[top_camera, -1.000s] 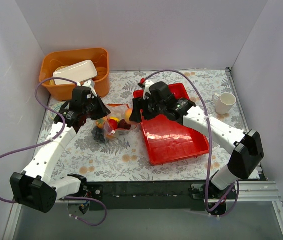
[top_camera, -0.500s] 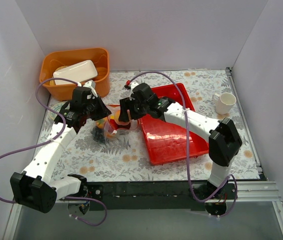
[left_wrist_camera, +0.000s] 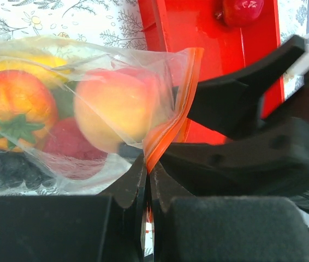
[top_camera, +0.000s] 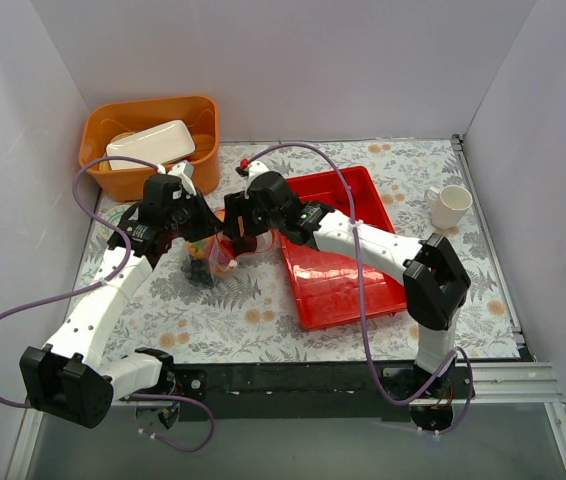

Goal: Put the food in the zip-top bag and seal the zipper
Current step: Place the fake fruit in the zipper food storage bag, then pick up the fake fruit from the bin.

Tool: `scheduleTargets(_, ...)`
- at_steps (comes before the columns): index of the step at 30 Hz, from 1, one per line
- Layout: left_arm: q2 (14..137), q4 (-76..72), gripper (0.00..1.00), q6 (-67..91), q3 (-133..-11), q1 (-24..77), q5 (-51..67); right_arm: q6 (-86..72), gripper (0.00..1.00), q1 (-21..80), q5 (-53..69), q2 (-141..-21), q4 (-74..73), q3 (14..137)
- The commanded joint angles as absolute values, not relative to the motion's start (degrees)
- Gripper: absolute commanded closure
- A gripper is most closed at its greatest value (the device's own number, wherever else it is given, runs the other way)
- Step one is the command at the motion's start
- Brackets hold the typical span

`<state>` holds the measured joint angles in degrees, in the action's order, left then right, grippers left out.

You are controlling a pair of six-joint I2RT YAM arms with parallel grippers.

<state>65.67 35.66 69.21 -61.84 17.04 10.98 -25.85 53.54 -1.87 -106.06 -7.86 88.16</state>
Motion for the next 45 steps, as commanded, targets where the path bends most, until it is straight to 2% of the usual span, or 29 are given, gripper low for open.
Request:
scheduleTargets(1, 63.7, 35.2, 1.0, 68.4, -63.5, 16.9, 13.4, -26.5, 0.26, 54.6, -3.3, -108.6, -4.5, 91.8)
scheduleTargets(4, 63.1, 35.5, 1.0, 68.3, -64.2, 17.0, 12.5, -26.4, 0.12, 54.7, -3.2, -108.5, -4.5, 91.1)
scheduleTargets(8, 62.6, 36.6, 1.0, 68.6, -64.3, 17.0, 9.8, -25.1, 0.02, 54.7, -5.4, -105.6, -3.3, 89.1)
scheduleTargets(16, 62.1, 36.7, 1.0, 70.0, -63.1, 17.0, 5.3, -21.7, 0.02, 54.6, -13.5, -98.2, -6.5, 87.0)
scheduleTargets(20, 61.4, 36.8, 1.0, 70.2, -63.6, 17.0, 3.3, -21.0, 0.02, 54.1, -21.9, -91.3, -7.6, 81.5)
scheduleTargets(25, 60.1, 35.6, 1.0, 70.3, -63.2, 16.9, 3.2, -21.3, 0.02, 47.9, -25.0, -86.9, -11.7, 76.6)
scheduleTargets(29, 61.5, 36.2, 1.0, 70.2, -63.6, 17.0, 4.5, -21.5, 0.02, 37.4, -17.3, -91.0, -19.7, 78.8)
scheduleTargets(32, 61.7, 35.9, 1.0, 70.2, -63.5, 17.0, 5.2, -19.8, 0.02, 33.3, -15.8, -96.2, -25.2, 83.5)
scheduleTargets(45, 61.9, 36.8, 1.0, 70.0, -62.9, 17.0, 4.1, -17.1, 0.02, 25.9, -17.7, -111.1, -26.5, 95.7)
